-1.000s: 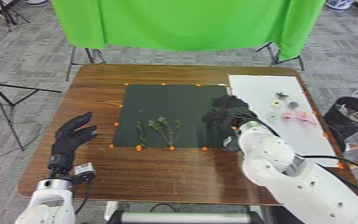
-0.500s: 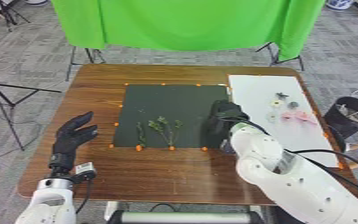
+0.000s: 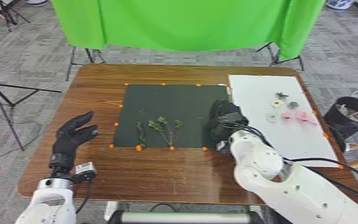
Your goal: Arrange flowers
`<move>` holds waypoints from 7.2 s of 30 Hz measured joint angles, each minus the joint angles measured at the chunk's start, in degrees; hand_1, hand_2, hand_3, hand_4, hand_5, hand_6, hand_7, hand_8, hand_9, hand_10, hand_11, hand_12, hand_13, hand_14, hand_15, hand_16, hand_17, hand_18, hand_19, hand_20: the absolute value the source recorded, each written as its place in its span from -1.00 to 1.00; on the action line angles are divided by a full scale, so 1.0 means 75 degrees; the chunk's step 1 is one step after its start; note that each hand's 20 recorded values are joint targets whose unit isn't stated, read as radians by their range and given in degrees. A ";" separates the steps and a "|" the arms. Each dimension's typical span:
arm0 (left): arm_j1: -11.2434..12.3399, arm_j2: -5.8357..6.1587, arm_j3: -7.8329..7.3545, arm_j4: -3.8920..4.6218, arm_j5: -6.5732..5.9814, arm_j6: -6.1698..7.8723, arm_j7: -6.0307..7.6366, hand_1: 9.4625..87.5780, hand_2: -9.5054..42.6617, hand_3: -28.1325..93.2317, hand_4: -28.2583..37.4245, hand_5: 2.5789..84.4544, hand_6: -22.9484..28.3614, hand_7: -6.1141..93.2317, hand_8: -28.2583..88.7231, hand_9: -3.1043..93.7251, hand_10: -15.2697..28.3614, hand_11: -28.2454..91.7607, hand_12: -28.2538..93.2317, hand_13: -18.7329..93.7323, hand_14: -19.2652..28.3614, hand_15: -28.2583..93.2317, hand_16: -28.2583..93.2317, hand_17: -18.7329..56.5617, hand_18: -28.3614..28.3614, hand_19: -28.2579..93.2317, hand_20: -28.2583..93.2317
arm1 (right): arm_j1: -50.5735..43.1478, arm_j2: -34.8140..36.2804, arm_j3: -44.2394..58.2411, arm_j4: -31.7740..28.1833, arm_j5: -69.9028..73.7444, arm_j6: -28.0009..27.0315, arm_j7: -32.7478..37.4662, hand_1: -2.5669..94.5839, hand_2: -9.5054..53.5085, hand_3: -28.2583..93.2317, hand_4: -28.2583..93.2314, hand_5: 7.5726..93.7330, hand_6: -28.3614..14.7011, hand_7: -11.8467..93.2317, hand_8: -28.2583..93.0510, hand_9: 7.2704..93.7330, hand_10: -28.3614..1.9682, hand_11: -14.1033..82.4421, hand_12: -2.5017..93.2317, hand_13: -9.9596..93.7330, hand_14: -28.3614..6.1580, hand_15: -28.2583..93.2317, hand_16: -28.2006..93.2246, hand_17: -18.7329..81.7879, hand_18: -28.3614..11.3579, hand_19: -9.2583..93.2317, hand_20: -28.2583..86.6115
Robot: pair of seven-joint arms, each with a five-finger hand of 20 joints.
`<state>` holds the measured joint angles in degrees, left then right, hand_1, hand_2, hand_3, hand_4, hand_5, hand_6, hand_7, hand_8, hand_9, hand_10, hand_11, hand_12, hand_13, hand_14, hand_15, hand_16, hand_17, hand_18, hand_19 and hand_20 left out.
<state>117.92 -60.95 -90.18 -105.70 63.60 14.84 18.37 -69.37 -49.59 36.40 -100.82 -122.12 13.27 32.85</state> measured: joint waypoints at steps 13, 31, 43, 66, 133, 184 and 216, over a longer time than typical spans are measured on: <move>-0.0029 0.0000 0.0036 0.0004 0.0002 -0.0002 0.0006 0.05 -1.00 0.60 -0.43 -0.05 -0.12 -0.39 -0.72 -0.29 0.12 -0.16 -0.35 -0.02 0.35 -0.08 -0.54 -0.07 0.45 -0.08 -0.07 | 0.0142 0.0385 -0.0164 -0.1024 0.0230 -0.0023 -0.0783 0.41 -1.00 0.39 -0.74 0.68 0.11 -0.33 -0.28 0.98 0.04 -0.53 -0.14 1.00 0.48 0.21 -0.05 0.83 0.20 0.66 0.26; -0.0040 -0.0015 0.0037 0.0009 0.0001 -0.0004 0.0008 0.03 -1.00 0.62 -0.46 -0.05 -0.13 -0.38 -0.72 -0.29 0.11 -0.15 -0.35 -0.01 0.35 -0.08 -0.54 -0.07 0.44 -0.08 -0.07 | 0.0359 0.0704 -0.0861 -0.0866 0.0087 -0.0359 -0.1110 0.38 -1.00 0.42 -0.76 0.65 0.16 -0.29 -0.31 0.95 -0.01 -0.55 -0.13 0.99 0.49 0.17 0.00 0.80 0.21 0.66 0.28; -0.0075 -0.0017 0.0054 0.0035 0.0003 -0.0047 -0.0004 0.02 -1.00 0.63 -0.48 -0.05 -0.14 -0.37 -0.72 -0.28 0.11 -0.15 -0.35 -0.01 0.35 -0.08 -0.54 -0.07 0.45 -0.08 -0.07 | 0.0358 0.0739 -0.0900 -0.0595 -0.0019 -0.0526 -0.1129 0.34 -1.00 0.44 -0.77 0.61 0.21 -0.27 -0.33 0.90 0.04 -0.56 -0.13 0.96 0.47 0.16 0.01 0.78 0.19 0.65 0.26; -0.0090 -0.0016 0.0061 0.0042 -0.0009 -0.0081 0.0009 0.02 -1.00 0.62 -0.49 -0.04 -0.18 -0.37 -0.73 -0.28 0.11 -0.16 -0.35 -0.01 0.36 -0.08 -0.54 -0.08 0.45 -0.08 -0.07 | 0.0374 0.0861 -0.0628 -0.0814 0.0046 -0.1494 -0.1193 0.18 -1.00 0.46 -0.75 0.47 0.35 -0.44 -0.38 0.51 -0.06 -0.38 -0.42 0.80 0.33 0.18 -0.03 0.59 -0.03 0.69 0.16; -0.0045 -0.0039 0.0035 -0.0033 -0.0044 -0.0087 0.0053 0.09 -1.00 0.56 -0.38 -0.02 -0.20 -0.39 -0.73 -0.28 0.13 -0.17 -0.36 -0.01 0.36 -0.08 -0.54 -0.07 0.44 -0.07 -0.06 | -0.0687 0.1099 0.2910 -0.1575 0.0472 -0.0579 -0.0631 -0.23 -1.00 0.59 -0.73 0.19 0.24 -0.52 -0.64 0.26 -0.24 -0.43 -0.52 0.69 0.11 0.21 -0.06 0.41 -0.29 0.80 0.14; 0.0030 -0.0095 0.0015 -0.0186 -0.0126 -0.0037 0.0183 0.10 -1.00 0.57 -0.37 -0.02 -0.19 -0.38 -0.74 -0.27 0.12 -0.16 -0.36 -0.01 0.35 -0.07 -0.55 -0.08 0.44 -0.06 -0.06 | -0.1804 0.1347 0.3484 0.0092 0.0998 -0.1599 0.0513 0.22 -1.00 0.45 -0.78 0.52 0.27 -0.44 -0.33 0.84 0.20 -0.41 -0.12 0.99 0.49 0.41 -0.05 0.68 -0.21 1.00 0.24; 0.0353 0.0521 -0.0422 -0.0209 -0.1996 0.0906 0.0733 -0.11 -0.36 0.61 -0.59 0.11 -0.16 -0.41 -0.73 -0.17 0.18 -0.16 -0.37 0.05 0.41 -0.03 -0.55 -0.08 0.46 -0.10 -0.08 | 0.1264 0.1241 0.0527 -0.0735 0.2265 -0.0063 -0.1221 0.35 -1.00 0.48 -0.80 0.67 0.24 -0.33 -0.32 0.97 0.26 -0.48 -0.02 1.00 0.60 0.46 -0.08 0.74 -0.07 1.00 0.26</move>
<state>120.57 -57.05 -93.35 -107.27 48.63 21.63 23.87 -59.89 -40.29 40.35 -106.33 -105.14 12.80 23.70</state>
